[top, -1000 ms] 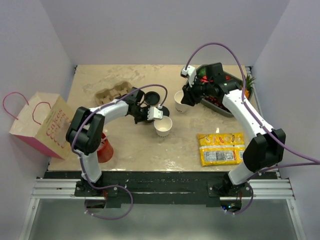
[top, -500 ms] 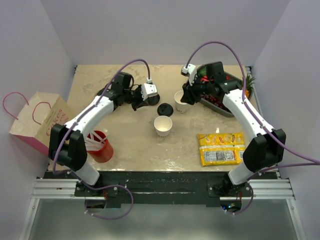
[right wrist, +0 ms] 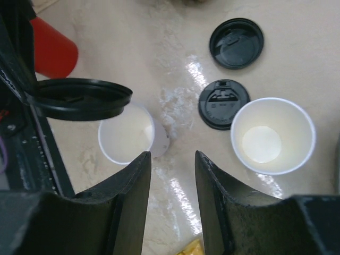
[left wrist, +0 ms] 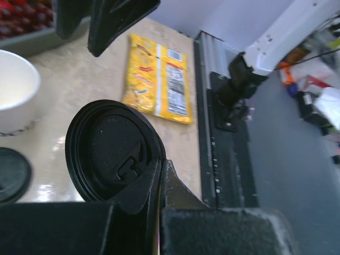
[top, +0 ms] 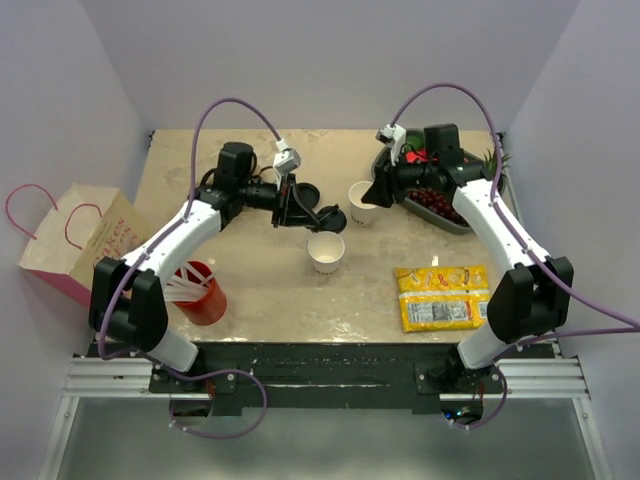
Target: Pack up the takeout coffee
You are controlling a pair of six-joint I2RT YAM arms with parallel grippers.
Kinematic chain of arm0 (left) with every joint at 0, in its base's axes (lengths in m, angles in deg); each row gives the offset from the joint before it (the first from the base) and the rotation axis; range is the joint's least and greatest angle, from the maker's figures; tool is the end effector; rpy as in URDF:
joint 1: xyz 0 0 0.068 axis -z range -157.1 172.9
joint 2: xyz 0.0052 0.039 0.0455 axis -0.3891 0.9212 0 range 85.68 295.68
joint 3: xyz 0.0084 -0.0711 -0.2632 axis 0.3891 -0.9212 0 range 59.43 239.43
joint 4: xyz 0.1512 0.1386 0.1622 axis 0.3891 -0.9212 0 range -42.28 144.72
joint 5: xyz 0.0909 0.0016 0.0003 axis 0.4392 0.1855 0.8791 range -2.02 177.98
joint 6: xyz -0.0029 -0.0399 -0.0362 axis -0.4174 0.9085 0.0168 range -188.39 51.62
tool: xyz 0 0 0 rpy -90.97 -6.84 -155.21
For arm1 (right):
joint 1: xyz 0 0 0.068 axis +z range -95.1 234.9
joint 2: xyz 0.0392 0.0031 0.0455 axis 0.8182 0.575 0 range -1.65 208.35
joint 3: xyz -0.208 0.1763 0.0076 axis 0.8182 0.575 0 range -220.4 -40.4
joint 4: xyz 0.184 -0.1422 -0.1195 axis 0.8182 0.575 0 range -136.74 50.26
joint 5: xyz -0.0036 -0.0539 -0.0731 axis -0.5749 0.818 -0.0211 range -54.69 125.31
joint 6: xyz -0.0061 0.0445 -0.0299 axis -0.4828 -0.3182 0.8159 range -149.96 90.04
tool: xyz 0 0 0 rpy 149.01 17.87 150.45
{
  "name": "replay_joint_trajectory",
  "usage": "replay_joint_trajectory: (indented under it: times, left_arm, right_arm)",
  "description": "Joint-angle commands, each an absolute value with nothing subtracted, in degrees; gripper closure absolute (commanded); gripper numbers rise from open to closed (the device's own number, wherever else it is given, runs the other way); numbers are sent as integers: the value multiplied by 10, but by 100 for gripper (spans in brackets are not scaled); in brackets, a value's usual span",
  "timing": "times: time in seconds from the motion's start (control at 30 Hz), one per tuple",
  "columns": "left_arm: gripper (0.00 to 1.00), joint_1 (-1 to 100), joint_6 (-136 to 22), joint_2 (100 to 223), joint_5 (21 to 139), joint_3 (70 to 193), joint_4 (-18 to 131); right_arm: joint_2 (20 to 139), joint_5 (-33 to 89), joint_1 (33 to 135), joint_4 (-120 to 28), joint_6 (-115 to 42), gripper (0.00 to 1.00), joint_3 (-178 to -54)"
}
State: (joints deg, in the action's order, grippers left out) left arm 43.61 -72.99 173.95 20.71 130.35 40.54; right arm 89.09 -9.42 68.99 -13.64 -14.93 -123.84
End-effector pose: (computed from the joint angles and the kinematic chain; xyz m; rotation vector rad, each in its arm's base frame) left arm 0.3052 -0.1504 0.3156 1.1041 1.6950 -1.3973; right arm 0.3330 0.1093 0.3415 -0.9286 1.9625 0.8694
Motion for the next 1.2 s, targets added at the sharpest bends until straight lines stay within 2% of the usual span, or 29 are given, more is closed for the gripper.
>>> replay_joint_trajectory:
  times: [0.0,0.07,0.1,0.13,0.17,0.23,0.63,1.0,1.17]
  left_arm:
    - [100,431,-477,1727,79,1233,643]
    - [100,433,-354,1726,75,1203,783]
    - [100,433,-304,1726,76,1166,845]
    - [100,433,-184,1728,83,1146,994]
    - [100,433,-148,1730,85,1133,1030]
    - [100,437,-171,1737,90,1134,989]
    - [100,440,-150,1809,150,1129,977]
    - [100,439,-139,1840,164,1123,945]
    - [99,439,-135,1846,166,1109,943]
  right_arm:
    - [880,-202,690,-180,-197,56,-1208]
    - [876,-212,689,-190,-207,42,-1189]
    - [870,-218,690,-196,-211,40,-1182]
    - [865,-219,691,-200,-211,37,-1170]
    - [862,-223,691,-203,-211,36,-1163]
    - [850,-227,690,-206,-210,36,-1149]
    - [818,-162,695,-292,-246,35,-1060]
    - [814,-80,727,-342,-291,36,-1014]
    - [822,-87,729,-360,-295,36,-1005]
